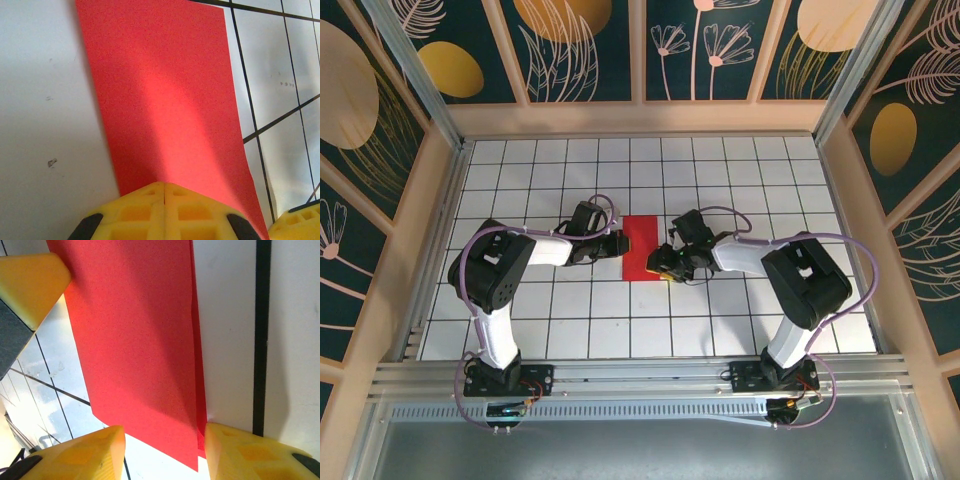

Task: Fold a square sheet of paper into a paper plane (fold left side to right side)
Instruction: Fold the triangle a second time at the center of the table.

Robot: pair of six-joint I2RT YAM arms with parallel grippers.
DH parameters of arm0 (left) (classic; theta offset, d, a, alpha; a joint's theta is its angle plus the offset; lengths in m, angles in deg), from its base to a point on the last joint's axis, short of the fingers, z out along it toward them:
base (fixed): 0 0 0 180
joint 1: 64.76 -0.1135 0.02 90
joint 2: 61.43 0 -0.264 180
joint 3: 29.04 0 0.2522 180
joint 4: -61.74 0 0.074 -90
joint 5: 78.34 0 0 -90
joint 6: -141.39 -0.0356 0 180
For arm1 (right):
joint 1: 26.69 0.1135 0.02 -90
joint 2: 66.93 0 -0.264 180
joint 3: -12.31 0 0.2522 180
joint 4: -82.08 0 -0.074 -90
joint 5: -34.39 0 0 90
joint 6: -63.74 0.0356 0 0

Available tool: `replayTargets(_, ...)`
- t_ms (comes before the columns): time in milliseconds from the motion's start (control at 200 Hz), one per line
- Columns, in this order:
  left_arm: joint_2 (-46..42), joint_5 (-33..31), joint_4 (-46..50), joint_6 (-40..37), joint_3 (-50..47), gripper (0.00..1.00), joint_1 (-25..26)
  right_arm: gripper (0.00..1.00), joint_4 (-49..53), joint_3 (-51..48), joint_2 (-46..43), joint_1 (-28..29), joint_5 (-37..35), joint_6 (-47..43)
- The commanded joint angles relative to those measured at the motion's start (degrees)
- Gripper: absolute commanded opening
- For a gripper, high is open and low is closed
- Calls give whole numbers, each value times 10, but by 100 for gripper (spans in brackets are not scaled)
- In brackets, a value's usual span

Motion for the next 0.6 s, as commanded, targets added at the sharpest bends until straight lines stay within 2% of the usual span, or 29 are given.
replayTargets(0, 8, -2, 40, -8, -18, 0, 11, 46, -7, -15, -9, 13, 19, 15)
replayTargets(235, 7, -3, 40, -8, -19, 0, 11, 46, -30, -6, -10, 10, 27, 23)
replayTargets(465, 7, -2, 41, -8, -19, 0, 11, 46, -5, 9, -18, 6, 13, 14)
replayTargets(596, 7, -2, 40, -8, -18, 0, 11, 46, -34, -2, -23, -2, 27, 24)
